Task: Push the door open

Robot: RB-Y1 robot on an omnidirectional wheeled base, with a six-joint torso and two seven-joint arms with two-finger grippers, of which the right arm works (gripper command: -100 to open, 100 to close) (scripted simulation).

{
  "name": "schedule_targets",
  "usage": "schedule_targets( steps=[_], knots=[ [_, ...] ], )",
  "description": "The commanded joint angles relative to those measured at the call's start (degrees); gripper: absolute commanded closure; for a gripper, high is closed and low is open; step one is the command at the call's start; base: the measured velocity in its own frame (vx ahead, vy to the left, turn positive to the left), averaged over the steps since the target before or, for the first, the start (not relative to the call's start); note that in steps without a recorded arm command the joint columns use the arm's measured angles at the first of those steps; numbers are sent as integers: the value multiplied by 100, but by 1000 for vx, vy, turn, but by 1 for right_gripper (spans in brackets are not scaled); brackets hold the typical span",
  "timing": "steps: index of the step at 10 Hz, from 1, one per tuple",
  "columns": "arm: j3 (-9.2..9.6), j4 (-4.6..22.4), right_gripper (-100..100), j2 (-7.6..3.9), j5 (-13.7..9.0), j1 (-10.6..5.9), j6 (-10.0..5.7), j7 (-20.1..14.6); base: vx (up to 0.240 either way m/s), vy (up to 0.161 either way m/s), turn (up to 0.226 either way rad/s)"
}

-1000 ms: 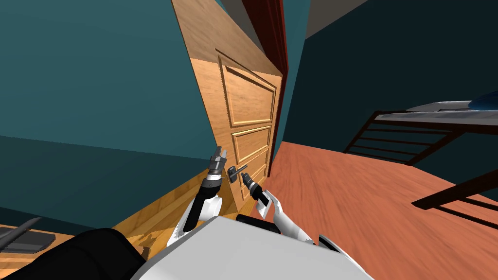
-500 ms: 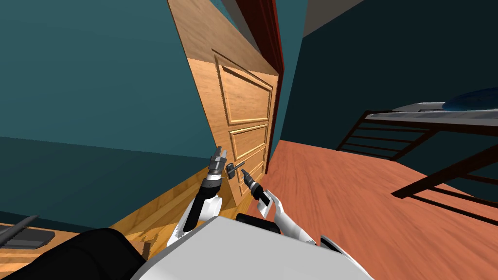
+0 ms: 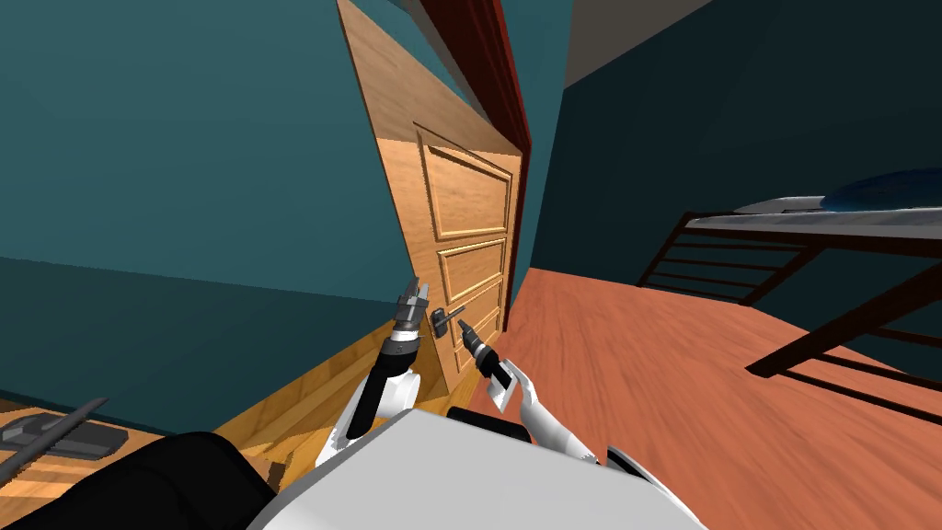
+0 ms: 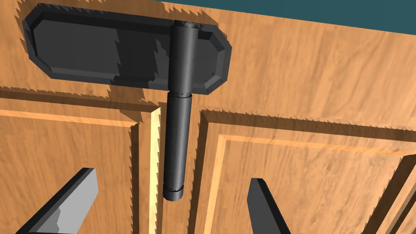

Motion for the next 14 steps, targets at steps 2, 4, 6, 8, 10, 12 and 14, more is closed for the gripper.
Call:
schedule_targets(
  steps=[2, 4, 6, 8, 10, 12, 14],
  knots=[
    [-49, 56, -100, 34, 5, -18, -12, 28, 127, 161, 23],
    [-95, 99, -100, 120, 10, -31, -19, 52, 149, 165, 33],
    [-100, 110, -100, 147, 14, -24, -29, 61, 86, 113, 5],
    [-100, 110, 100, 147, 14, -24, -29, 61, -10, -14, 6],
    [-100, 110, 100, 147, 14, -24, -29, 61, -7, -12, 3],
    [-100, 110, 100, 147, 14, -24, -29, 61, -3, -2, -2],
    [-173, 21, 100, 68, 131, 91, 4, 34, 51, 123, -109]
  ],
)
